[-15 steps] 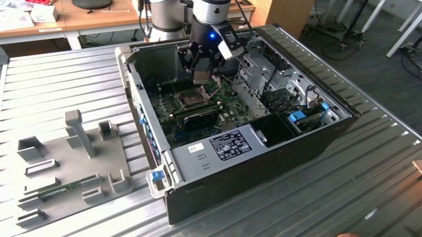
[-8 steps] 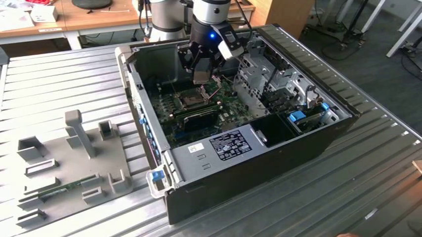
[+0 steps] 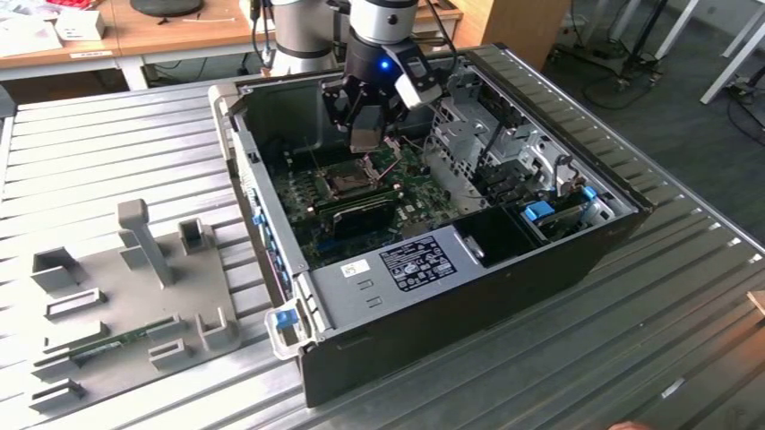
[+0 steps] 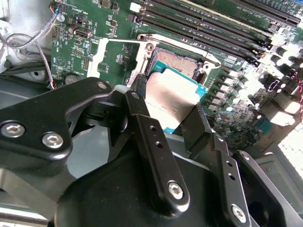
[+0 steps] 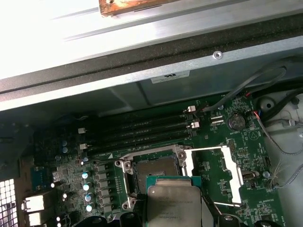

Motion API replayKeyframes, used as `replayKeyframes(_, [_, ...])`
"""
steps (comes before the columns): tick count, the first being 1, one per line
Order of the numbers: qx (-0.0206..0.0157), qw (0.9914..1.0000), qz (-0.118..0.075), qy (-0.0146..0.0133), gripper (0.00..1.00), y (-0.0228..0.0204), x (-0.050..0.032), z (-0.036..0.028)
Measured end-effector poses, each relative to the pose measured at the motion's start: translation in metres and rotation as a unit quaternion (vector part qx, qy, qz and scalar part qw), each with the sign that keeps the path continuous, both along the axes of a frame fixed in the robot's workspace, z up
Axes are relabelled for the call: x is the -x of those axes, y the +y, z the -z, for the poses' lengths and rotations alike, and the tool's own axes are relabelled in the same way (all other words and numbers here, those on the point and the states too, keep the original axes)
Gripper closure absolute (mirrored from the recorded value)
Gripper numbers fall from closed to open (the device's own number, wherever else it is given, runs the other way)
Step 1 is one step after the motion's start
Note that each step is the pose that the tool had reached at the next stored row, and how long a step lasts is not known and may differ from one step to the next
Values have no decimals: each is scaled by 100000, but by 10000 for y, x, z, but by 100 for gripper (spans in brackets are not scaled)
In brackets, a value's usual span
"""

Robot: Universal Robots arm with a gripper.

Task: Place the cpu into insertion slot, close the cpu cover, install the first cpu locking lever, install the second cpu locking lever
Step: 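Place the cpu into insertion slot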

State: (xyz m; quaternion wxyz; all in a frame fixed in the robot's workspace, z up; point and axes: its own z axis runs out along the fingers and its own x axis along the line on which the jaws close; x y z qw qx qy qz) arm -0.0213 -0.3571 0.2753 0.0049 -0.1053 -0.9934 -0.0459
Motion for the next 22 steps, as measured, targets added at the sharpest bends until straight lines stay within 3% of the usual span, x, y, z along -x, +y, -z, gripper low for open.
replayKeyframes(3, [-2, 99988, 1542, 0, 46, 0, 0, 4])
replayKeyframes(6, [-4, 99919, 4018, -2, 46, 0, 0, 9])
replayKeyframes(8, [-1, 99831, 5808, -1, 46, 0, 0, 13])
replayKeyframes(11, [-4, 99633, 8560, -1, 46, 0, 0, 20])
replayKeyframes(14, [-6, 99366, 11239, -2, 46, 0, 0, 28])
replayKeyframes(17, [0, 99016, 13993, 0, 46, 0, 0, 33])
replayKeyframes(22, [-4, 98287, 18432, -4, 46, 0, 0, 42])
